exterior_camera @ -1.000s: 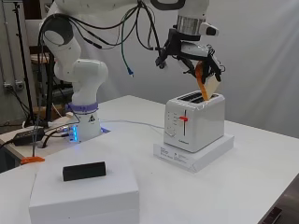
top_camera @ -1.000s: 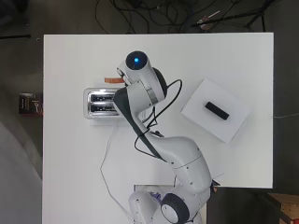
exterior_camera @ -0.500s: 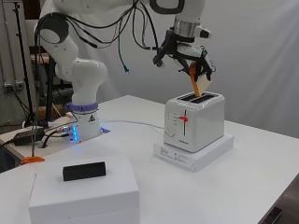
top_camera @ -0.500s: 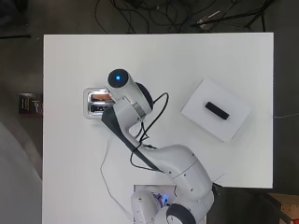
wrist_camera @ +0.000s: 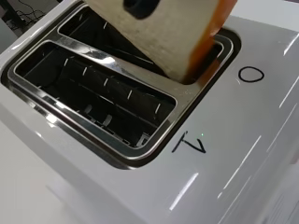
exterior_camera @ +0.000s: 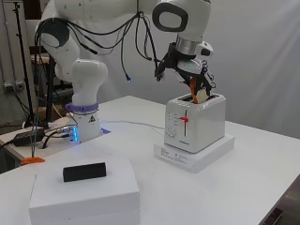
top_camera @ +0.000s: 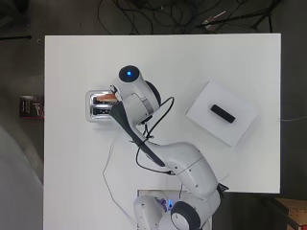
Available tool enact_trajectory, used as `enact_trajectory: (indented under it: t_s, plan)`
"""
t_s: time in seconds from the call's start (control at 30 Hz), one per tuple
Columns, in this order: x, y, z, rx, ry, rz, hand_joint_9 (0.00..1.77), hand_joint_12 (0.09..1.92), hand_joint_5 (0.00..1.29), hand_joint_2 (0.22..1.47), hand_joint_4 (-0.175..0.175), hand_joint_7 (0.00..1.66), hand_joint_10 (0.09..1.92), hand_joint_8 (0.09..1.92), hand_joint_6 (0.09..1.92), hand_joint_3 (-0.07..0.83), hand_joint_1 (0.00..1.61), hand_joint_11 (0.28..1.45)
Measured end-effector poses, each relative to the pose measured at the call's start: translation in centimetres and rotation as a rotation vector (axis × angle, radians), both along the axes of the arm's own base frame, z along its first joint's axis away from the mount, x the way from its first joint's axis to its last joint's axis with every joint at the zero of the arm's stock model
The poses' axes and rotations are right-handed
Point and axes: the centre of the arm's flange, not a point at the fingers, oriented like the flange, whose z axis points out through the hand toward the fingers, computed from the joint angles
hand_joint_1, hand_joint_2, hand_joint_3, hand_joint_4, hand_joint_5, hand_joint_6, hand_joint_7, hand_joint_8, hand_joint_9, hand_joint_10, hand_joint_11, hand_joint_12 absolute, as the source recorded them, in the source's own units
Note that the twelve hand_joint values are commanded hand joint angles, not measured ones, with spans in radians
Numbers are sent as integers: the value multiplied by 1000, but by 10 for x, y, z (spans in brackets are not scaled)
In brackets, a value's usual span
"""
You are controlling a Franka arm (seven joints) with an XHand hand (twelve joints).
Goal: Teleoperate dual arm-hand system to toast a bread
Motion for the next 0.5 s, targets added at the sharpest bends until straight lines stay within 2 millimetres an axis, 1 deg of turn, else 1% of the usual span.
enact_trajectory:
  t_s: [0.07,0.1,0.13,0.17,0.2,0.23,0.27,0.3,0.4,0.43,0.47,0.5]
  plan:
    - [0,-6,-1,0,8,-3,1404,331,692,1160,-175,1120,87,817,1318,0,1237,716]
    - [-1,-6,-2,-3,14,3,1391,269,691,1161,-175,1119,87,812,1328,0,1235,725]
    - [-2,-3,-3,-9,17,14,1201,174,557,1114,-148,962,87,569,953,-6,904,663]
    - [-3,1,-5,-17,18,25,869,96,335,1001,-142,664,87,325,550,-31,545,561]
    - [-4,3,-6,-22,21,32,587,87,178,907,-143,399,87,168,287,-32,317,474]
    - [-3,2,-8,-31,34,33,420,87,93,867,-143,253,87,89,143,-20,172,419]
    - [-1,1,-10,-41,50,30,336,87,58,855,-140,183,87,87,87,-9,86,390]
    - [1,0,-12,-49,66,28,296,87,47,856,-135,152,87,87,87,0,41,376]
    - [6,4,-10,-53,59,-7,267,87,57,898,-110,140,87,87,87,13,3,367]
    - [6,2,-9,-48,42,-27,281,87,98,923,-101,172,87,87,87,9,1,365]
    - [5,-7,-8,-46,23,-67,300,87,140,948,-92,205,87,87,87,10,0,364]
    - [6,-23,-9,-51,7,-122,309,87,168,971,-85,224,87,87,87,13,0,362]
